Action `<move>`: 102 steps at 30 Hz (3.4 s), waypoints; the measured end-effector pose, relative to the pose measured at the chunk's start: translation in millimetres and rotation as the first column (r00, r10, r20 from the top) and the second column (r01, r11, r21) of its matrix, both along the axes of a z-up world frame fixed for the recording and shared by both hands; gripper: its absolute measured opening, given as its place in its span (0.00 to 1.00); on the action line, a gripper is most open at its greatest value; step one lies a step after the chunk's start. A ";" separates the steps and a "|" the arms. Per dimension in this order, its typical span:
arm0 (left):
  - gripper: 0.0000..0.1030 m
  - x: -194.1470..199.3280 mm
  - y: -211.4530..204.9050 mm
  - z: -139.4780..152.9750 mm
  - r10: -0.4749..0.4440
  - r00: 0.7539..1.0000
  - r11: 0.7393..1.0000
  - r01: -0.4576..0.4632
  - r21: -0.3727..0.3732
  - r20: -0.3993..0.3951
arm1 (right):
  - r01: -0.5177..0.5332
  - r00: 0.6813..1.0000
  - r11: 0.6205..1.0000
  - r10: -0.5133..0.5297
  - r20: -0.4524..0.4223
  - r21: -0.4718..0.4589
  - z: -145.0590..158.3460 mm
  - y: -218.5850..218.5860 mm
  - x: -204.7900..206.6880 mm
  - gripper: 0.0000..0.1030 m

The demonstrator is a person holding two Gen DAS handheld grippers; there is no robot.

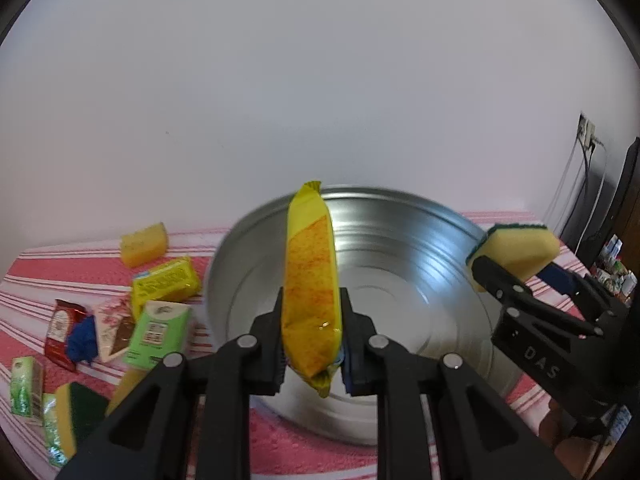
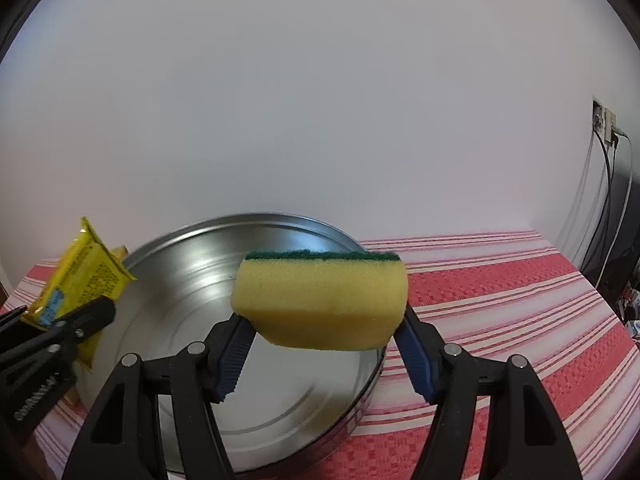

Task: Organize objects
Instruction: 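Carry the sponge and snack bag over the tin and release both, then withdraw both tools from the tin toward the remaining items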

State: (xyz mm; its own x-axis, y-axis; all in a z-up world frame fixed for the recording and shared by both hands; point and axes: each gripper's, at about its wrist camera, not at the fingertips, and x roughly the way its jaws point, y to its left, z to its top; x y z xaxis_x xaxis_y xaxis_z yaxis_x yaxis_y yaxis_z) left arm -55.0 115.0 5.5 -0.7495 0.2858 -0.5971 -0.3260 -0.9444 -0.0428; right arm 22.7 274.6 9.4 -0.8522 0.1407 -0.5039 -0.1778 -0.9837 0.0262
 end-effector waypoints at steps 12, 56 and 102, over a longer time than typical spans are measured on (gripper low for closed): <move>0.18 -9.3 16.2 -21.4 0.004 0.999 0.999 -0.002 -0.052 0.040 | -0.013 1.000 0.998 0.012 0.025 0.058 -3.5 -7.8 -33.8 0.67; 1.00 43.4 -62.9 1.3 0.217 0.963 0.973 -0.227 -0.044 -0.159 | 0.055 0.981 0.994 -0.071 -0.182 -0.096 -4.8 -6.1 -5.9 0.82; 0.99 36.7 -281.1 -24.8 0.472 0.881 0.879 -0.473 -0.065 -0.029 | -0.324 0.946 0.934 0.322 -0.037 -0.150 -23.9 -185.9 -7.0 0.82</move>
State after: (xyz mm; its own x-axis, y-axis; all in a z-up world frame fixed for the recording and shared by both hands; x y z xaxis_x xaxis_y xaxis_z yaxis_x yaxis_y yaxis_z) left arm -18.3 -166.1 -19.3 -0.7923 -0.1453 -0.5926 0.1599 -0.9867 0.0282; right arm 15.7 88.7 -14.4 -0.8451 -0.2204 -0.4871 0.1500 -0.9722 0.1796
